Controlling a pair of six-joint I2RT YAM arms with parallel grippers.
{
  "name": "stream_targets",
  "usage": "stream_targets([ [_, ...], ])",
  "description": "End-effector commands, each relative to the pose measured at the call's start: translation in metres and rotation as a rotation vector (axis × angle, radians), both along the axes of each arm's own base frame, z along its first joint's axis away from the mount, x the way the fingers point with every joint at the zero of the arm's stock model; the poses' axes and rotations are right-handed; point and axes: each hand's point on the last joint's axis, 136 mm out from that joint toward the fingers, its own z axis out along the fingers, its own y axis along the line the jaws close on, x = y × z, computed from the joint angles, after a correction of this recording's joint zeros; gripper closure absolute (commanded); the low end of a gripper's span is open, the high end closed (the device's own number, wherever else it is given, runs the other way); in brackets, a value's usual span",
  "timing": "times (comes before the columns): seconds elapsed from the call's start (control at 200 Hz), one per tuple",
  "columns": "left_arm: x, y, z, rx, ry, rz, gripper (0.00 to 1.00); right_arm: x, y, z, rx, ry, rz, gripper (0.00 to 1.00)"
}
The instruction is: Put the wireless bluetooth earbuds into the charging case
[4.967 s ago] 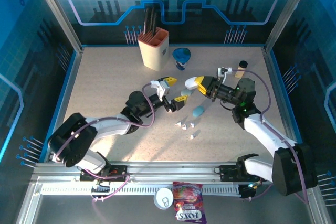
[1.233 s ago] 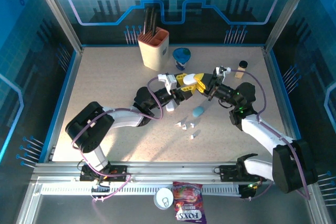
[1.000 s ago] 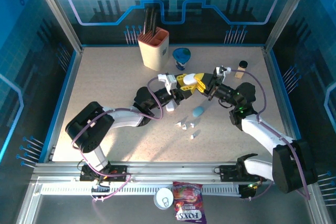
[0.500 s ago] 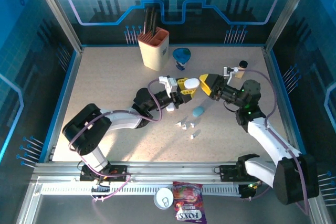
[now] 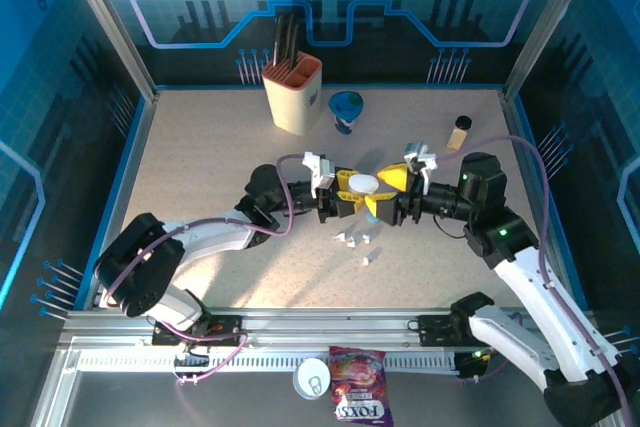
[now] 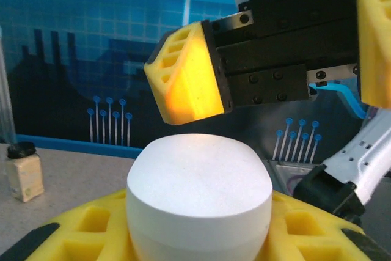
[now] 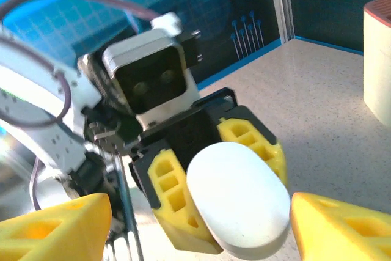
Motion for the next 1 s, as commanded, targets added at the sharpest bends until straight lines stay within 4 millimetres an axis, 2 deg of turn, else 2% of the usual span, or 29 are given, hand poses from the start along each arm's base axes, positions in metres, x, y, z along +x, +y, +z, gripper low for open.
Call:
stream_targets([
  [0.0,-0.013,0.003,0.0,0.0,0.011,-0.064,0.7,0.001,-0.002,-0.02,-0.15,-0.078,-0.012,0.23],
  [0.095,-0.014,0.004,0.001,-0.006,0.01,-0.064,0.7,0.004,0.001,-0.03,-0.198,-0.083,-0.022,0.23],
  [0.11,-0.014,0.004,0.001,-0.006,0.011,-0.065,0.7,0.005,0.002,-0.022,-0.199,-0.105,-0.028,0.23],
  [0.2,-0.015,0.005,0.004,-0.013,0.005,-0.065,0.7,0.013,0.002,-0.027,-0.263,-0.127,-0.062,0.23],
  [0.335,-0.017,0.006,0.002,-0.009,-0.014,-0.07,0.69,0.029,-0.003,-0.014,-0.245,-0.165,-0.16,0.24],
  [0.43,-0.018,0.007,-0.001,-0.006,-0.022,-0.066,0.66,0.042,-0.013,-0.004,-0.22,-0.177,-0.261,0.25],
  [0.575,-0.019,0.009,-0.003,-0.011,-0.033,-0.06,0.68,0.06,-0.032,0.0,-0.226,-0.171,-0.405,0.26],
  [0.815,-0.017,0.012,-0.007,-0.013,-0.031,-0.052,0.69,0.07,-0.04,0.011,-0.172,-0.126,-0.468,0.26],
  [0.99,-0.013,0.017,-0.008,-0.029,-0.023,-0.041,0.69,0.058,-0.038,0.025,-0.089,-0.165,-0.416,0.25],
])
